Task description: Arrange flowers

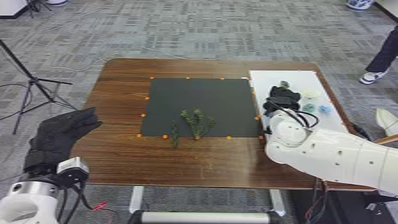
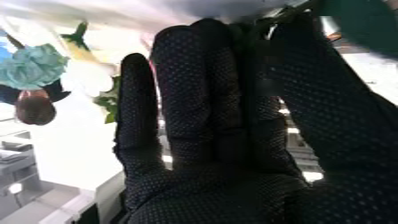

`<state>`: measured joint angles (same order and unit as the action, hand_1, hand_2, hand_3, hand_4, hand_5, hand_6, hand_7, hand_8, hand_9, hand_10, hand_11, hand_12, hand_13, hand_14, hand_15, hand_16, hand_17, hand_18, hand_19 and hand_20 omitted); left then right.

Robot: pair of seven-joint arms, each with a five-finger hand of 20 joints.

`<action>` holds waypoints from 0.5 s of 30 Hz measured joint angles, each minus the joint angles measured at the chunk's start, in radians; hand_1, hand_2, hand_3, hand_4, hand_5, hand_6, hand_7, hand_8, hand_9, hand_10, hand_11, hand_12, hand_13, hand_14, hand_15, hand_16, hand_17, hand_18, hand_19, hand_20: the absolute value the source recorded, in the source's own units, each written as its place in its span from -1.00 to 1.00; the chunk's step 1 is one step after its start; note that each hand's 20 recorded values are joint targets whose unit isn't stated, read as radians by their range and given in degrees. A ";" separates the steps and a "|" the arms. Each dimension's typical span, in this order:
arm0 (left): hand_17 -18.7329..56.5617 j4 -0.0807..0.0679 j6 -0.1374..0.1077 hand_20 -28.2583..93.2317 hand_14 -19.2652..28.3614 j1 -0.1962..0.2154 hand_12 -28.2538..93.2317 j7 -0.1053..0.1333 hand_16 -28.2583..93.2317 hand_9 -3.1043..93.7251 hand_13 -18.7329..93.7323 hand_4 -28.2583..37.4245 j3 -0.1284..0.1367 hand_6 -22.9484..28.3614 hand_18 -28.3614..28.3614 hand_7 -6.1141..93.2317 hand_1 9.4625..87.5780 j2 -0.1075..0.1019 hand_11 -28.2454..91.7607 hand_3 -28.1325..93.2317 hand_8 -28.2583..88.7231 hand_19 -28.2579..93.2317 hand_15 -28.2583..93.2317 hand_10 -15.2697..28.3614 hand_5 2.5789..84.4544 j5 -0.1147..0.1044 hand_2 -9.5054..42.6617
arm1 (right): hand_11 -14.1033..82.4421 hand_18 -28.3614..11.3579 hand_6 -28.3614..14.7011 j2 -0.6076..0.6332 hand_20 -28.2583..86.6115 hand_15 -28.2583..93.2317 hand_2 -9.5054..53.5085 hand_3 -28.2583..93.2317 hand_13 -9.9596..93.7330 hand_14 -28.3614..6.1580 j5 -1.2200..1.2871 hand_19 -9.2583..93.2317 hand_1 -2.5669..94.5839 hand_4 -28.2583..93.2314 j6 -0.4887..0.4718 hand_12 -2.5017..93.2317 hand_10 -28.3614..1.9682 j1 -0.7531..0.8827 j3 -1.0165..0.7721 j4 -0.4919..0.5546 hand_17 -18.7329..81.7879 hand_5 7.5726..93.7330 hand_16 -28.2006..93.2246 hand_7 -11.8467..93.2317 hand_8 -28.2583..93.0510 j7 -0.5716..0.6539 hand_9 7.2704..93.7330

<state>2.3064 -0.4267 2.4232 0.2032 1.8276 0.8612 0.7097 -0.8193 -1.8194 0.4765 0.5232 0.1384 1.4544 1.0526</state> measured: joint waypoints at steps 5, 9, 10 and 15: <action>-0.65 0.000 0.001 -0.31 0.79 0.001 -0.36 0.002 -0.67 0.02 -0.07 -0.85 0.000 0.39 0.63 -0.57 -0.66 0.000 0.02 0.93 -0.70 0.17 0.33 0.62 0.31 -0.001 -0.67 | -0.02 -0.66 0.33 -0.006 -0.75 0.43 -1.00 0.69 0.55 0.53 -0.024 1.00 0.22 -1.00 0.005 -0.23 0.36 0.005 -0.001 -0.005 -0.08 0.31 -0.12 0.37 -0.62 0.017 0.57; -0.65 -0.001 0.003 -0.31 0.79 0.000 -0.36 -0.001 -0.67 0.02 -0.07 -0.85 0.000 0.40 0.63 -0.57 -0.66 0.000 0.02 0.93 -0.70 0.17 0.33 0.62 0.31 0.000 -0.67 | -0.05 -0.65 0.35 -0.010 -0.73 0.40 -1.00 0.69 0.59 0.57 -0.051 1.00 0.24 -1.00 0.023 -0.21 0.43 0.009 0.001 -0.013 -0.07 0.38 -0.09 0.35 -0.65 0.024 0.63; -0.65 -0.001 0.003 -0.31 0.79 -0.001 -0.36 -0.002 -0.67 0.02 -0.07 -0.85 0.000 0.40 0.63 -0.57 -0.66 0.001 0.02 0.93 -0.70 0.17 0.33 0.62 0.31 0.000 -0.66 | -0.06 -0.65 0.35 -0.010 -0.73 0.40 -1.00 0.69 0.60 0.58 -0.059 1.00 0.24 -1.00 0.028 -0.20 0.44 0.010 0.002 -0.014 -0.06 0.39 -0.09 0.35 -0.66 0.026 0.64; -0.65 -0.001 0.005 -0.31 0.79 -0.002 -0.36 -0.004 -0.67 0.02 -0.07 -0.85 -0.001 0.40 0.63 -0.57 -0.66 0.003 0.02 0.93 -0.70 0.17 0.33 0.62 0.31 0.001 -0.66 | -0.09 -0.65 0.33 -0.012 -0.72 0.37 -1.00 0.70 0.63 0.63 -0.081 1.00 0.25 -1.00 0.043 -0.19 0.48 0.012 0.006 -0.017 -0.05 0.45 -0.07 0.32 -0.70 0.030 0.68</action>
<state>2.3053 -0.4220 2.4213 0.1988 1.8269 0.8642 0.7104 -0.8309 -1.9005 0.5191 0.5348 0.1446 1.4371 1.0829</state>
